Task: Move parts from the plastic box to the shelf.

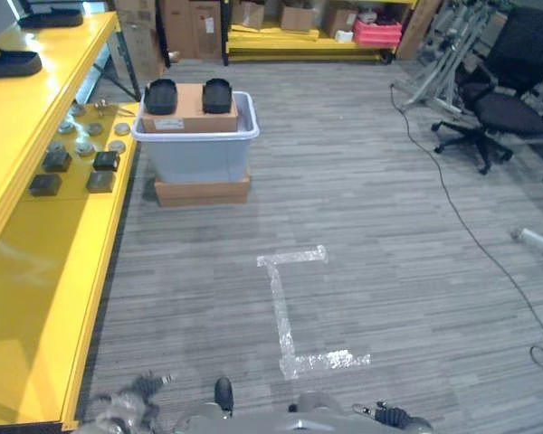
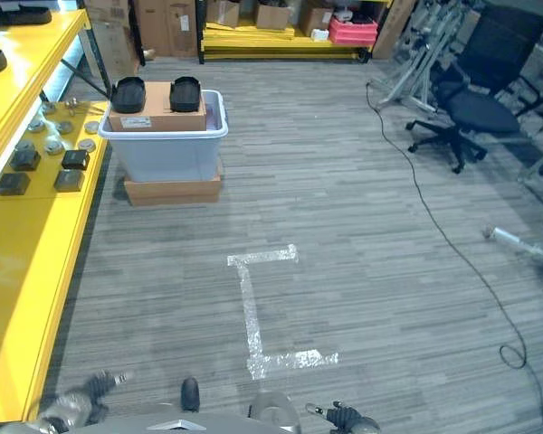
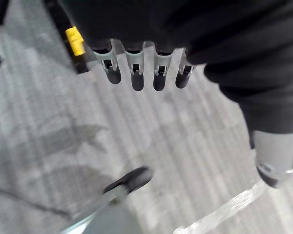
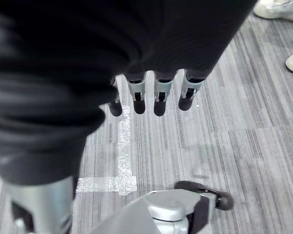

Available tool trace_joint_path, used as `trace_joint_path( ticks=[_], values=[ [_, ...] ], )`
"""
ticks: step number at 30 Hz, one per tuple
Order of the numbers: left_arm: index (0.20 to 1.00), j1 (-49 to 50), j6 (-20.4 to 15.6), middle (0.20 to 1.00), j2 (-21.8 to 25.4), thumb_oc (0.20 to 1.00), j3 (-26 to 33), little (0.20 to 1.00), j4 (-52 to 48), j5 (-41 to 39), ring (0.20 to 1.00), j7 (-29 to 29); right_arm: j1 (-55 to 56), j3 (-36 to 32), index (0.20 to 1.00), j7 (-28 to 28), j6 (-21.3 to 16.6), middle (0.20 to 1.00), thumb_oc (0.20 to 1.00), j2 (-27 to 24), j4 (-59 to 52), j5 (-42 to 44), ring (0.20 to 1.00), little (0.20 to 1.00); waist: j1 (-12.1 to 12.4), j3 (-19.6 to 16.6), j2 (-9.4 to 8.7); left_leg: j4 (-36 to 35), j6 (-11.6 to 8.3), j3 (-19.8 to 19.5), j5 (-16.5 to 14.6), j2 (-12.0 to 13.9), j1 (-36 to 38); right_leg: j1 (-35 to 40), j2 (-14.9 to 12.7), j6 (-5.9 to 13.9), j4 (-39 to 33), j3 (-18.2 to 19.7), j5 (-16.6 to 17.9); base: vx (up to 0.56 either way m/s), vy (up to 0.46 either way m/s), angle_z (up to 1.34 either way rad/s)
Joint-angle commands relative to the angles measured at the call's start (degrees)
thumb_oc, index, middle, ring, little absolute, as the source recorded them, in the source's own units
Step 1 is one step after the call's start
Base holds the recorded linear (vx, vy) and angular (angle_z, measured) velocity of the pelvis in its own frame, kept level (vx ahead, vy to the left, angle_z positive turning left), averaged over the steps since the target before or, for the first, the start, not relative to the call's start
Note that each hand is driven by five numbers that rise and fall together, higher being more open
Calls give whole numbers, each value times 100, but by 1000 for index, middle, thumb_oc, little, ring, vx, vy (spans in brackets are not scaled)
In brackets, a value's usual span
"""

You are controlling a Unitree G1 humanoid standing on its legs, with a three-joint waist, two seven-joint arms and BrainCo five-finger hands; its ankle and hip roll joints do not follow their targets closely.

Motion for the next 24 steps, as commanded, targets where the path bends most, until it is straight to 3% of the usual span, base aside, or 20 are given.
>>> trace_joint_path(
  ticks=[1,3,5,10,11,12,13,14,16,17,19,21,24],
  values=[
    [1000,-225,-144,1000,-50,1000,159,1000,-99,-39,1000,189,-293,-49,1000,-85,-75,1000,1000,-304,14,-5,1000,1000,17,-16,196,294,-406,-151,-409,324,28,376,120,121,-2697,-142,1458,322,-106,7],
    [1000,-434,-190,1000,16,1000,93,1000,-153,-51,1000,231,-306,-7,1000,-113,-77,1000,1000,-329,19,8,1000,1000,-136,17,161,174,-489,-242,-500,338,256,246,203,168,-3227,200,1684,322,-110,12],
    [1000,-563,-211,1000,3,1000,73,1000,-194,-48,1000,240,-313,4,1000,-117,-41,1000,1000,-337,51,-20,1000,1000,-211,-11,165,155,-563,-291,-642,425,463,139,144,226,-3271,278,1808,305,-142,28],
    [1000,-424,-244,1000,-80,1000,77,1000,-182,-17,1000,219,-225,-1,1000,-90,-43,1000,1000,-331,199,-51,1000,1000,-230,-128,145,464,-627,-315,-876,511,488,366,164,102,-3325,168,1700,269,-200,33],
    [1000,-282,-256,1000,-114,1000,201,1000,-206,-214,1000,179,-201,-75,1000,-105,-70,1000,1000,-365,215,18,1000,1000,-199,-144,187,1348,-788,-429,-643,539,287,542,262,-58,-3335,87,1578,244,-228,14],
    [1000,-229,-266,1000,-138,1000,228,1000,-219,-292,1000,152,-215,-90,1000,-119,-82,1000,1000,-398,203,49,1000,1000,-172,-96,170,1860,-827,-502,-530,490,62,651,258,-120,-3368,69,1556,293,-288,11],
    [1000,-187,-265,1000,-171,1000,242,1000,-205,-344,1000,125,-258,-100,1000,-127,-91,1000,1000,-445,163,78,1000,1000,-106,-5,136,2459,-866,-677,-388,320,-221,758,236,-180,-3381,82,1546,261,-204,33],
    [1000,-145,-259,1000,-150,1000,265,1000,-123,-316,1000,173,-375,-122,1000,-158,-96,1000,1000,-550,71,105,1000,1000,-50,77,80,2626,-889,-557,-321,273,-639,965,196,-209,-3491,45,1497,316,-168,11],
    [1000,-82,-251,1000,-148,1000,338,1000,-52,-368,1000,182,-453,-162,1000,-210,-127,1000,1000,-618,28,183,1000,1000,49,60,118,1858,-794,-394,-449,355,-833,1169,211,-173,-3643,44,1410,307,-60,-17],
    [1000,-80,-251,1000,-149,1000,337,1000,-53,-368,1000,183,-450,-162,1000,-210,-127,1000,1000,-619,27,183,1000,1000,58,80,115,1842,-793,-384,-452,352,-795,1198,207,-170,-3649,52,1405,242,31,-13],
    [1000,-3,-256,1000,-188,1000,353,1000,2,-371,1000,226,-499,-222,1000,-289,-200,1000,1000,-707,-68,273,1000,1000,145,76,261,883,-818,-333,60,535,-1005,1420,275,-121,-3775,39,1323,284,78,0],
    [1000,84,-233,1000,-205,1000,350,1000,39,-339,1000,263,-635,-286,1000,-365,-252,1000,1000,-806,-156,297,1000,1000,231,27,355,365,-923,-227,370,681,-1134,1657,325,-55,-3847,52,1166,434,136,-19],
    [1000,175,-199,1000,-240,1000,368,1000,140,-289,1000,221,-658,-353,1000,-323,-235,1000,1000,-754,-68,407,1000,1000,288,-88,380,558,-799,-254,201,647,-971,1752,310,-8,-3638,68,943,245,104,-61]
  ],
)
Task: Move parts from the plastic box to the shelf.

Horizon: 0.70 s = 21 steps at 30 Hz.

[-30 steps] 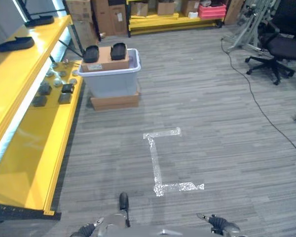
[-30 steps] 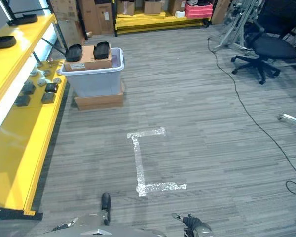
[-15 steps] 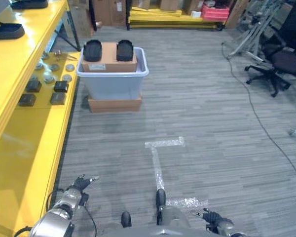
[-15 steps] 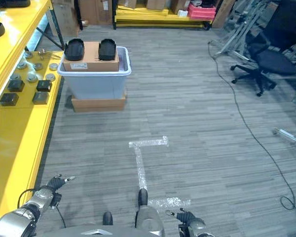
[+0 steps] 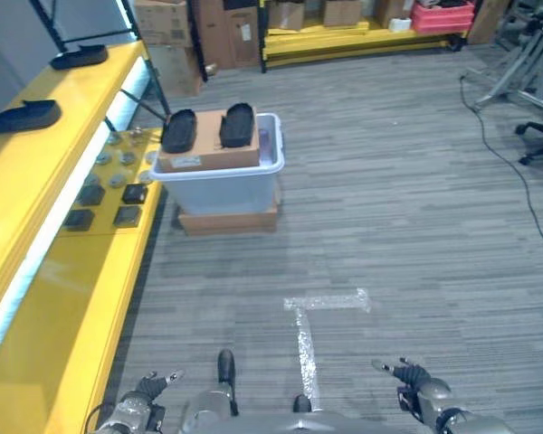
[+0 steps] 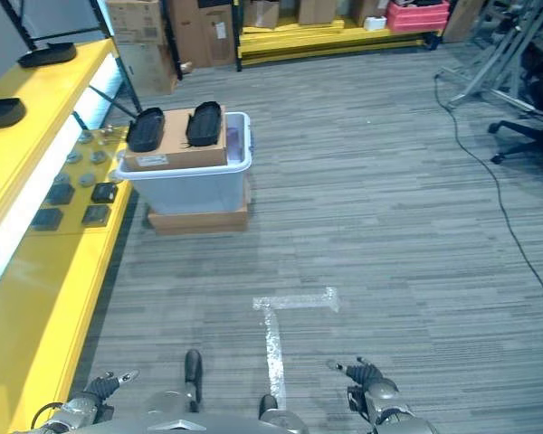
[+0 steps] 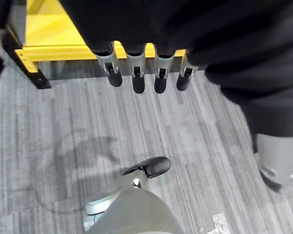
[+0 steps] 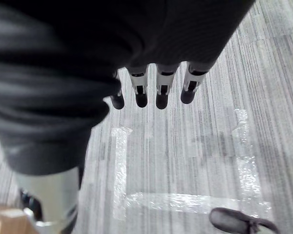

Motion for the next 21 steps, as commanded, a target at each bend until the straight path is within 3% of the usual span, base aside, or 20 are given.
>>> trace_joint_path(
  ticks=[1,3,5,7,8,9,11,12,16,17,18,19,21],
  values=[
    [1000,-373,-56,1000,65,1000,48,1000,215,-6,1000,75,189,-57,1000,-70,-123,1000,1000,-137,-14,273,1000,1000,31,-110,2,636,-2,-34,-407,-122,262,99,-632,688,758,-171,-303,294,150,-107],
    [1000,-283,8,1000,-8,1000,43,1000,352,29,1000,49,192,-208,1000,-105,-124,1000,1000,1,8,418,1000,1000,27,-176,-54,682,194,-5,-648,-250,529,-116,-752,853,1616,-48,-106,317,221,-40],
    [1000,-277,20,1000,-41,1000,-31,1000,325,97,1000,52,215,-258,1000,-52,-162,1000,1000,193,-77,697,1000,1000,-152,-102,73,541,371,-12,-723,-257,860,-756,-668,952,2913,292,275,250,244,-2],
    [1000,-289,27,1000,-56,1000,-61,1000,301,104,1000,57,230,-216,1000,-74,-151,1000,1000,230,-50,647,1000,1000,-187,-88,116,436,414,-2,-771,-273,997,-975,-688,954,3171,285,332,194,109,7],
    [1000,-341,28,1000,-50,1000,-94,1000,289,99,1000,54,261,-198,1000,-48,-122,1000,1000,323,-47,688,1000,1000,-203,-62,118,236,402,30,-829,-276,1219,-1178,-851,912,2942,26,288,243,87,12],
    [1000,-340,28,1000,-48,1000,-94,1000,289,99,1000,54,262,-198,1000,-49,-121,1000,1000,324,-48,688,1000,1000,-215,-46,114,224,400,18,-829,-279,1245,-1149,-856,912,2941,13,277,247,15,2],
    [1000,-389,25,1000,-66,1000,-124,1000,278,103,1000,42,357,-185,1000,-2,-101,1000,1000,367,-15,673,1000,1000,-255,-38,100,184,336,-16,-922,-279,1379,-1104,-944,828,2064,-306,200,286,-94,8],
    [1000,-456,13,1000,-82,1000,-169,1000,262,119,1000,42,426,-157,1000,-12,-85,1000,1000,378,52,656,1000,1000,-325,-56,35,175,263,-72,-1051,-322,1486,-1166,-890,822,1160,-301,336,302,-126,26],
    [1000,-567,-3,1000,-66,1000,-189,1000,256,129,1000,68,491,-137,1000,-19,-36,1000,1000,377,187,657,1000,1000,-485,-68,24,91,143,-131,-1198,-205,1743,-1420,-781,860,533,-1,632,292,-154,28],
    [1000,-557,-6,1000,-80,1000,-193,1000,268,164,1000,58,576,-140,1000,11,-36,1000,1000,385,260,664,1000,1000,-574,-105,5,140,111,-211,-1295,-173,1783,-1409,-686,841,593,221,574,478,-414,45],
    [1000,-527,-20,1000,-122,1000,-187,1000,282,151,1000,83,677,-137,1000,35,-21,1000,1000,421,396,680,1000,1000,-575,-191,-13,697,5,-294,-1419,-99,1748,-1208,-629,679,618,159,498,372,-348,63],
    [1000,-525,-20,1000,-122,1000,-187,1000,280,151,1000,83,679,-137,1000,35,-21,1000,1000,420,396,680,1000,1000,-584,-192,-11,715,3,-303,-1430,-95,1738,-1204,-627,678,616,149,497,321,-333,86],
    [1000,-500,-51,1000,-204,1000,-138,1000,174,-29,1000,84,682,-134,1000,49,-17,1000,1000,324,394,640,1000,1000,-518,-128,-15,1725,-165,-402,-1168,-166,1374,-953,-660,569,515,-48,445,128,-185,67]
  ],
)
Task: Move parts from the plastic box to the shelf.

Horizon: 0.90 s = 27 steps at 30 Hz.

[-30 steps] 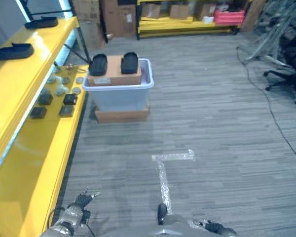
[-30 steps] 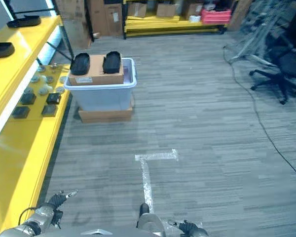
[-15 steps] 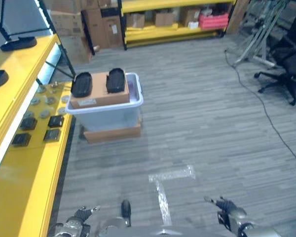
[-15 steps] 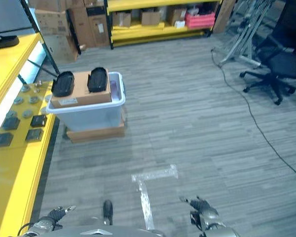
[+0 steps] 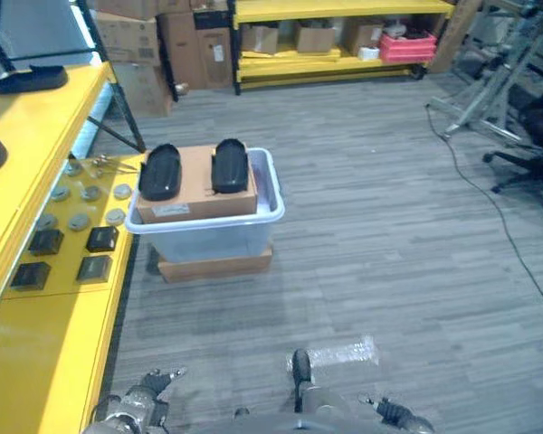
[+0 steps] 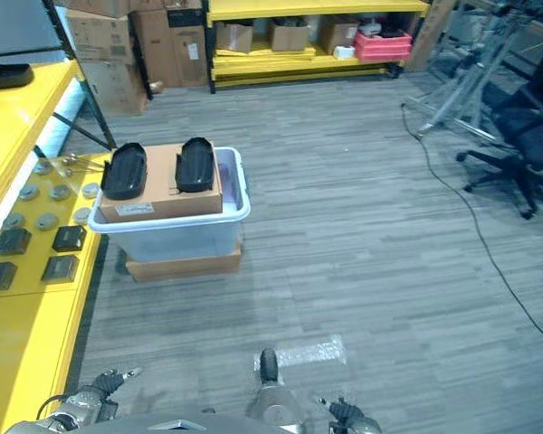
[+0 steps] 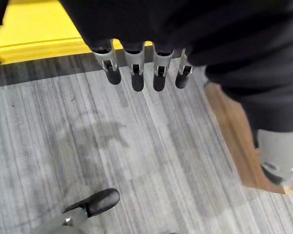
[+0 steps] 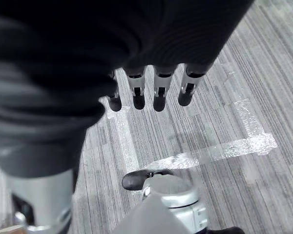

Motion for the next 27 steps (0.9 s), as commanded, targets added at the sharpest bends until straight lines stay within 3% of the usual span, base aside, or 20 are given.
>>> trace_joint_path(
  ticks=[1,2,4,6,7,8,10,13,16,17,18,19,20,21,23,27],
  values=[
    [1000,-344,-149,1000,-123,1000,126,1000,-195,-133,1000,75,-394,7,1000,9,-70,1000,1000,-464,55,71,1000,1000,205,347,-34,2105,-367,95,321,513,-714,679,-329,379,-146,-48,-184,127,-191,55],
    [1000,-348,-187,1000,-194,1000,123,1000,-265,-213,1000,73,-435,76,1000,12,-56,1000,1000,-514,53,-46,1000,1000,274,431,-37,2562,-428,-96,416,334,-925,811,-375,339,-218,-112,-189,185,-205,50],
    [1000,-305,-196,1000,-254,1000,108,1000,-270,-310,1000,36,-513,185,1000,9,-40,1000,1000,-561,-18,-191,1000,1000,368,507,-62,2512,-470,17,537,312,-1196,1011,-432,310,-317,-178,-247,165,-129,15],
    [1000,-205,-167,1000,-300,1000,117,1000,-193,-305,1000,6,-572,223,1000,15,-48,1000,1000,-604,-98,-213,1000,1000,455,482,-18,1738,-376,205,436,455,-1214,1149,-446,341,-379,-232,-352,249,8,16],
    [1000,-106,-128,1000,-340,1000,114,1000,-24,-245,1000,27,-660,238,1000,-45,-96,1000,1000,-651,-278,-164,1000,1000,507,453,101,800,-335,282,700,721,-1257,1233,-407,386,-357,-267,-453,276,41,11],
    [1000,-106,-129,1000,-341,1000,113,1000,-23,-245,1000,27,-658,238,1000,-45,-95,1000,1000,-652,-280,-164,1000,1000,510,461,99,780,-335,285,708,719,-1236,1243,-409,386,-355,-265,-457,239,70,-1],
    [1000,-34,-99,1000,-359,1000,99,1000,103,-183,1000,37,-729,207,1000,-92,-145,1000,1000,-678,-412,-109,1000,1000,496,435,175,354,-450,363,1099,905,-1384,1364,-385,428,-389,-292,-566,192,83,-3],
    [1000,60,-88,1000,-266,1000,215,1000,155,-130,1000,52,-799,315,1000,74,-162,1000,1000,-605,-587,-45,1000,1000,566,355,149,533,-462,604,1038,1003,-1319,1563,-411,495,-349,-341,-715,244,121,-19],
    [1000,132,-102,1000,-177,1000,318,1000,116,-205,1000,74,-768,379,1000,-22,-227,1000,1000,-485,-889,-181,1000,1000,655,246,94,469,-276,675,873,883,-1136,1467,-584,607,284,-338,-743,168,180,-8],
    [1000,132,-101,1000,-127,1000,327,1000,68,-181,1000,112,-767,341,1000,-173,-303,1000,1000,-445,-1483,-252,1000,1000,596,311,101,417,-88,752,718,787,-938,1034,-702,786,1115,-164,-499,145,363,-7],
    [1000,133,-114,1000,-59,1000,259,1000,-19,-112,1000,166,-783,308,1000,-258,-341,1000,1000,-482,-1981,-269,1000,1000,461,442,142,374,18,694,710,771,-874,588,-560,874,1757,225,-281,98,293,-11],
    [1000,133,-114,1000,-59,1000,258,1000,-20,-112,1000,166,-779,306,1000,-260,-337,1000,1000,-482,-1987,-270,1000,1000,477,437,136,372,19,710,709,767,-874,565,-564,876,1783,244,-293,129,182,-21],
    [1000,103,-121,1000,15,1000,278,1000,-20,-116,1000,206,-837,286,1000,-406,-365,1000,1000,-492,-2284,-266,1000,1000,427,420,151,163,5,722,689,736,-780,431,-529,820,1336,373,-398,92,47,-11],
    [1000,105,-122,1000,16,1000,277,1000,-20,-116,1000,206,-832,285,1000,-408,-362,1000,1000,-491,-2289,-267,1000,1000,426,429,152,152,3,720,690,738,-760,451,-527,820,1327,369,-400,140,51,5],
    [1000,-85,-154,1000,169,1000,362,1000,-140,-152,1000,372,-945,336,1000,-665,-372,1000,1000,-611,-3108,-536,1000,1000,387,444,85,15,-61,660,639,708,-700,316,-710,806,252,219,-139,150,-57,12],
    [1000,-52,-157,1000,136,1000,382,1000,-291,-182,1000,493,-958,306,1000,-978,-286,1000,1000,-647,-3414,-915,1000,1000,433,350,-36,20,-109,643,597,767,-609,583,-735,800,-21,51,-138,136,-92,22]
  ],
)
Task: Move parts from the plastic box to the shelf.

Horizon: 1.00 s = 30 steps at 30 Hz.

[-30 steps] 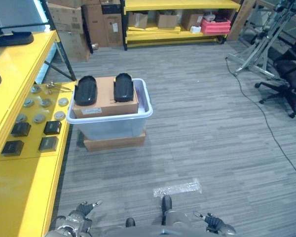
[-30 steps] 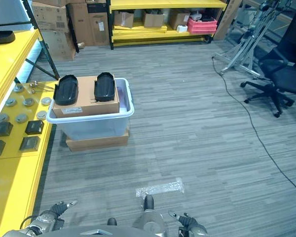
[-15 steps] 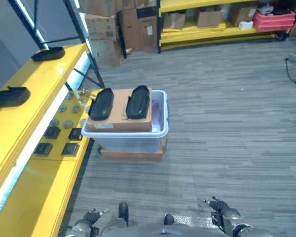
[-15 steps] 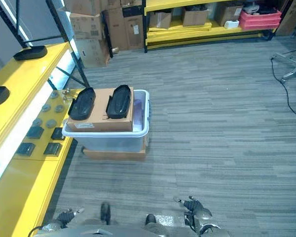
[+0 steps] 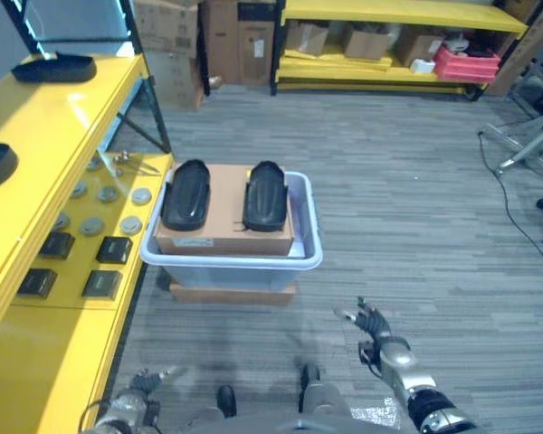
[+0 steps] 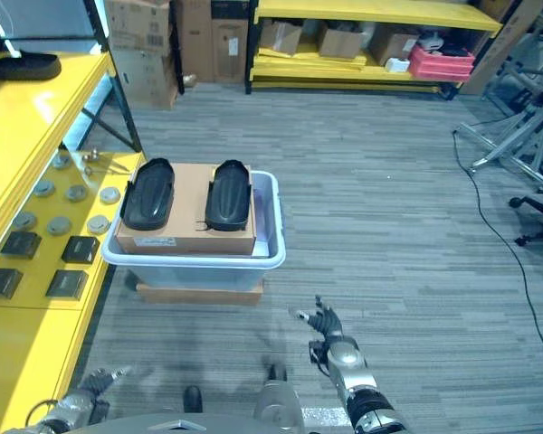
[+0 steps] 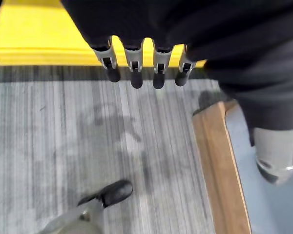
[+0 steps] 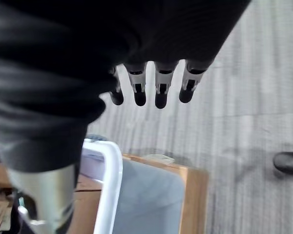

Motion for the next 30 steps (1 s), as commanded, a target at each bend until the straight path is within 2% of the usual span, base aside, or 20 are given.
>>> trace_joint_path(
  ticks=[1,4,8,12,13,19,21,30],
  values=[
    [1000,-18,-115,1000,-224,1000,108,1000,-51,-18,1000,168,-364,-161,1000,-421,-105,1000,1000,-400,-54,-334,1000,1000,145,-75,131,-3,-532,-117,-131,604,50,901,86,166,-579,-177,551,147,-107,24],
    [1000,23,-146,1000,-344,1000,-99,1000,-210,101,1000,163,-575,-167,1000,-570,-76,1000,1000,-524,-118,-443,1000,1000,165,-61,171,-10,-569,-212,-101,618,-17,980,127,135,-730,-286,544,50,-78,24],
    [1000,-106,-176,1000,-510,1000,-970,1000,-308,577,1000,232,-2217,184,1000,-1053,-46,1000,1000,-872,591,-522,1000,1000,325,290,406,-40,-708,-349,90,617,-598,722,119,143,-1011,-448,676,-96,-14,27],
    [1000,-148,-185,1000,-474,1000,-1071,1000,-249,527,1000,293,-3050,322,1000,-1283,-59,1000,1000,-1039,988,-462,1000,1000,413,475,513,-40,-742,-397,165,605,-857,508,113,145,-1033,-454,739,-58,35,9],
    [1000,-190,-164,1000,-452,1000,-1093,1000,-170,453,1000,351,-3575,409,1000,-1409,-55,1000,1000,-1118,1269,-445,1000,1000,468,568,556,-40,-763,-416,198,595,-1015,367,105,148,-1049,-451,782,-34,48,-1],
    [1000,-290,-200,1000,-488,1000,-1216,1000,-167,327,1000,420,-4558,762,1000,-1524,-57,1000,1000,-1342,1650,-492,1000,1000,560,705,549,-40,-776,-433,242,576,-1296,127,98,171,-1062,-429,846,-14,36,4],
    [1000,-361,-283,1000,-510,1000,-1439,1000,-340,282,1000,428,-5095,916,1000,-1553,-89,1000,1000,-1579,1875,-378,1000,1000,623,806,549,-40,-794,-495,279,543,-1462,26,57,194,-1062,-469,888,-11,38,5],
    [1000,-634,-428,1000,-575,1000,-2009,1000,-917,173,1000,386,-6148,1253,1000,-1673,-208,1000,1000,-2157,2119,-129,1000,1000,812,1002,625,-40,-836,-765,386,412,-1840,-153,-34,261,-1062,-704,957,0,13,18]
  ],
)
